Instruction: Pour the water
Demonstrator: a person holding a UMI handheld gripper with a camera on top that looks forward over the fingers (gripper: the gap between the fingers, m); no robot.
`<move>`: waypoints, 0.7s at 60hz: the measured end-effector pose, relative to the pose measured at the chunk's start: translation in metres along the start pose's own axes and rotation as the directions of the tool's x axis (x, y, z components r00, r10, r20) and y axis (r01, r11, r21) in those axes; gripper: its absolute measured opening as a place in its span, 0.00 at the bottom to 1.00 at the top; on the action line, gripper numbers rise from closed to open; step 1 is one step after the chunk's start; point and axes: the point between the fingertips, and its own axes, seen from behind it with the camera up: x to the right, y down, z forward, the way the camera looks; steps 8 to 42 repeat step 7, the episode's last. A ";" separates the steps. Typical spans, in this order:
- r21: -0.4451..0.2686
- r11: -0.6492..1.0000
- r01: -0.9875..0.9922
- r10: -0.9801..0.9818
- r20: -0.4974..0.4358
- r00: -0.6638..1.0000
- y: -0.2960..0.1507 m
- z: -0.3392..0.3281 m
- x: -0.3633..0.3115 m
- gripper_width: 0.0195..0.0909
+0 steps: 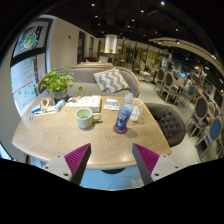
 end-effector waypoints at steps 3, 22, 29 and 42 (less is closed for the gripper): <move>0.006 1.000 0.005 -0.005 0.006 1.000 0.000 -0.004 -0.003 0.92; 0.002 1.000 -0.002 0.002 0.001 1.000 0.001 -0.008 -0.001 0.92; 0.002 1.000 -0.002 0.002 0.001 1.000 0.001 -0.008 -0.001 0.92; 0.002 1.000 -0.002 0.002 0.001 1.000 0.001 -0.008 -0.001 0.92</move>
